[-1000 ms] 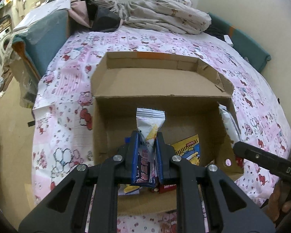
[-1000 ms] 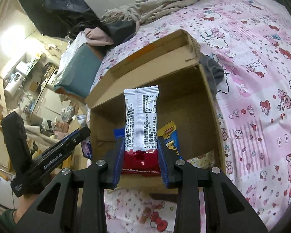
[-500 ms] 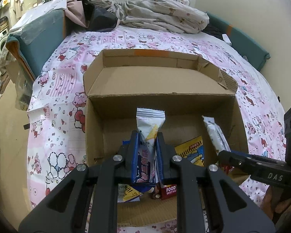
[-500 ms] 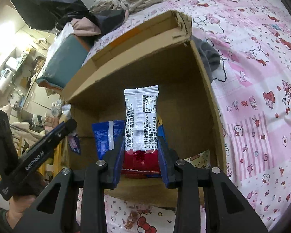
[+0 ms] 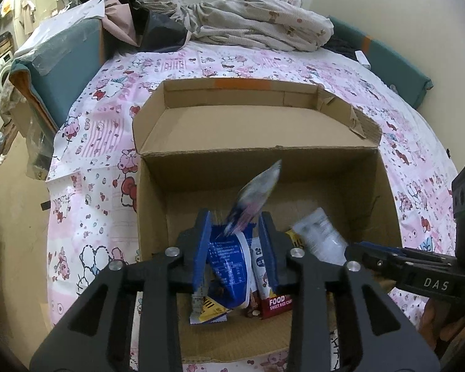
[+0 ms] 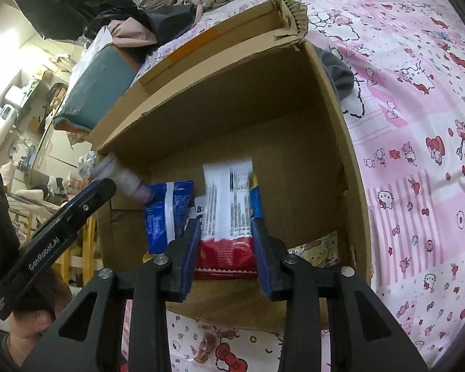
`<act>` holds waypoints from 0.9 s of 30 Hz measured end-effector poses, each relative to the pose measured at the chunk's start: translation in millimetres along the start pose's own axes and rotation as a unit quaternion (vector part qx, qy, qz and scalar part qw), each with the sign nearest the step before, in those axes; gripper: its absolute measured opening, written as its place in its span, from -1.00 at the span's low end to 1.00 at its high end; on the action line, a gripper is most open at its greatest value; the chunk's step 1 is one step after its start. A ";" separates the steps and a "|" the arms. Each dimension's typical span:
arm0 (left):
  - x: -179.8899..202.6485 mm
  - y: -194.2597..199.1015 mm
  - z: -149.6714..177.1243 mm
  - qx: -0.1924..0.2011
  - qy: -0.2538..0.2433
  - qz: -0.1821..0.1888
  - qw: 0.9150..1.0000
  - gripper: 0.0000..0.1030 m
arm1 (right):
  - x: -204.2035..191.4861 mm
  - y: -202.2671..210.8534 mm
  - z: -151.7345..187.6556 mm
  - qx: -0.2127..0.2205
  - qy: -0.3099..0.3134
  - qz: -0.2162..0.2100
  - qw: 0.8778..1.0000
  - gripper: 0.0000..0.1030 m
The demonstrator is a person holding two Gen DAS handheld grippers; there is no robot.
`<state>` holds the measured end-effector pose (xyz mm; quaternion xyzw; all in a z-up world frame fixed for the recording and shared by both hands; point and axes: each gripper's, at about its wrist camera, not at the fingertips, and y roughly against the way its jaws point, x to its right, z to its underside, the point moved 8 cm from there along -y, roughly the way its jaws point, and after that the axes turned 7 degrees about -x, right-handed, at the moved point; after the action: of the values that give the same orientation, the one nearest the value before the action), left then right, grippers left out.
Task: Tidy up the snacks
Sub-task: 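Lower both held bars into the box and open both tools, then grasp the brown checkered wafer bar with the left tool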
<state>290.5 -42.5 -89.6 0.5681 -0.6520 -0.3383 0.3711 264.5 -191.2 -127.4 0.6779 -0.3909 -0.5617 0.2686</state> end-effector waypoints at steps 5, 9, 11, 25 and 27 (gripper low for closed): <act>-4.8 6.5 -1.7 0.010 0.018 -0.002 1.000 0.49 | -4.0 5.2 -1.7 0.009 0.007 -0.013 1.000 -0.28; -5.6 7.1 0.9 0.006 0.022 0.006 1.000 0.52 | -4.2 10.6 -2.5 0.018 0.003 -0.016 1.000 0.22; -7.3 8.3 3.0 0.006 0.025 0.006 1.000 0.52 | -5.4 14.5 -3.3 0.025 0.007 -0.013 1.000 0.27; -21.7 42.9 29.6 0.004 0.031 -0.007 0.999 0.52 | -12.3 43.9 16.2 0.061 0.010 0.000 0.998 0.85; -23.8 47.8 39.8 0.001 0.030 -0.001 1.000 0.52 | -12.1 50.2 21.0 0.071 0.014 0.008 0.997 0.86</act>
<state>234.4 -12.0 -70.4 0.5792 -0.6400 -0.3212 0.3896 231.9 -207.1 -85.0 0.7001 -0.4312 -0.5206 0.2298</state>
